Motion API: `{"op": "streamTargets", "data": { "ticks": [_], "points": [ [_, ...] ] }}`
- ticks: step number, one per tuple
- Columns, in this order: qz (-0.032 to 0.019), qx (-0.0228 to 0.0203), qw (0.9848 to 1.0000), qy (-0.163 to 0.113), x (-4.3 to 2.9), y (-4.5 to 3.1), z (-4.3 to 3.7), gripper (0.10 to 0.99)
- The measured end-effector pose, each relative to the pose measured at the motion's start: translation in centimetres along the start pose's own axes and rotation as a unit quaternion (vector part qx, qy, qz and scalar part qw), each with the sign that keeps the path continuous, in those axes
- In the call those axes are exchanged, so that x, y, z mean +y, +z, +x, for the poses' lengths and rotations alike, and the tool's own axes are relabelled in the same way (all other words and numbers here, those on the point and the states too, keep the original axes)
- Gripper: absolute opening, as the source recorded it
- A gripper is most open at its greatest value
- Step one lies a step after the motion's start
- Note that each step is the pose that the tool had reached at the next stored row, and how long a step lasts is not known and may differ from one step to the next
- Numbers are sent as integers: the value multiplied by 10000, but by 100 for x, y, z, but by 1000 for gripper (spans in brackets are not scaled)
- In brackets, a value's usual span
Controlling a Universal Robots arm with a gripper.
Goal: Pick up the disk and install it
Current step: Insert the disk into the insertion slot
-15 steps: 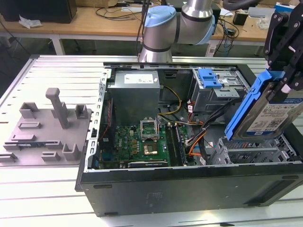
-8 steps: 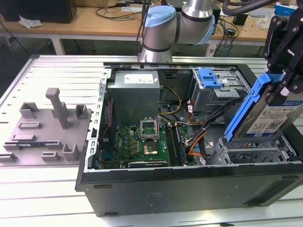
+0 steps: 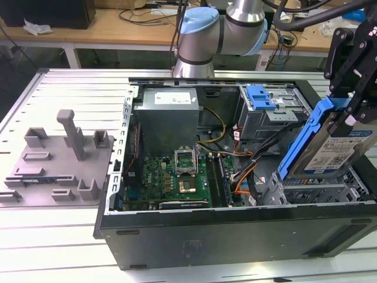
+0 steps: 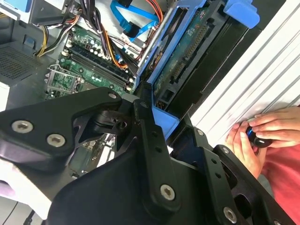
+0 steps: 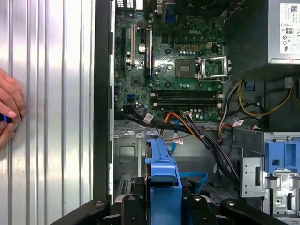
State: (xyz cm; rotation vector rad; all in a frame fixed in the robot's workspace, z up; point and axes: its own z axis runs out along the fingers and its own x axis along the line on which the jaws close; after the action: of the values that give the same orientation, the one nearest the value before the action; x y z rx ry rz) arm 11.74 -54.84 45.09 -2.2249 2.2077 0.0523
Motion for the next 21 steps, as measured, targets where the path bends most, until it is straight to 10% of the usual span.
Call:
{"op": "streamTargets", "data": {
  "ticks": [6,21],
  "points": [
    [0,1,10000,0,-2,97,16,369],
    [-25,13,10000,40,-11,5,14,369]
  ]
}}
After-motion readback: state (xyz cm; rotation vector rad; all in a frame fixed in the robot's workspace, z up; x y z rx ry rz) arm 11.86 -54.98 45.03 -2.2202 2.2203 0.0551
